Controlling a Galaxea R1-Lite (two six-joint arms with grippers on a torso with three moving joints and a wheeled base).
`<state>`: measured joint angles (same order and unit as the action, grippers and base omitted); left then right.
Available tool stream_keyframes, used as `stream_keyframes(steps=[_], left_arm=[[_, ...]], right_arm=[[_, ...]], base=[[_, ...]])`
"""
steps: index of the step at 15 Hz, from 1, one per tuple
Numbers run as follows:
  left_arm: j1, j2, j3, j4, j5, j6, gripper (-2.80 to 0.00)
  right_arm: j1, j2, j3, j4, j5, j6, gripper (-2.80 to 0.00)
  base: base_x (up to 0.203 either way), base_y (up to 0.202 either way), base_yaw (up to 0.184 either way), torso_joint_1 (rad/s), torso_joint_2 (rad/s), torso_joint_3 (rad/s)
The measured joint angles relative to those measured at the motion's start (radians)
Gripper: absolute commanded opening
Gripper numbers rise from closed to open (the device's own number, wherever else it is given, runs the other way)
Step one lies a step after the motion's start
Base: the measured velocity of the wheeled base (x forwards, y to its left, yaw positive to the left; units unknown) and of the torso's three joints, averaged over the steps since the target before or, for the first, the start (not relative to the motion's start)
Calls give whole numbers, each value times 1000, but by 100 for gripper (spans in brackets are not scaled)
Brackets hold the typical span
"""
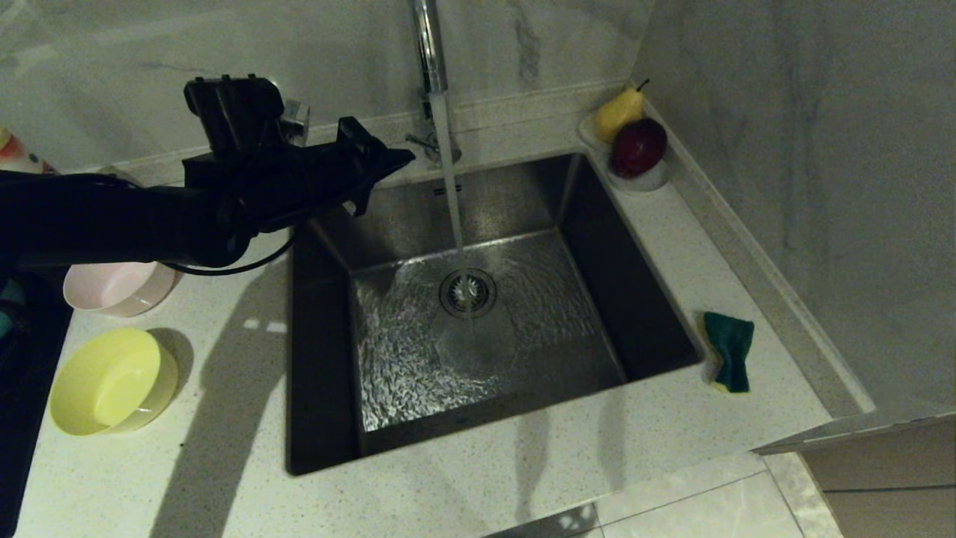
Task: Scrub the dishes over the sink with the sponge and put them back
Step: Turn off the faucet
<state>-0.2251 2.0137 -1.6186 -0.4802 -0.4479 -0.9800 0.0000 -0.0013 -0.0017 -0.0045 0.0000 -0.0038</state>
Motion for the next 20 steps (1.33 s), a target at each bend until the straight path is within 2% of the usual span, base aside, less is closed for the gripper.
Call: stream_keyframes(steps=[20], left_arm=[[0, 100, -134, -21, 8, -19, -280]], right_arm=[[0, 0, 0, 0, 0, 0, -280]], base=[[0, 0, 0, 0, 0, 0]])
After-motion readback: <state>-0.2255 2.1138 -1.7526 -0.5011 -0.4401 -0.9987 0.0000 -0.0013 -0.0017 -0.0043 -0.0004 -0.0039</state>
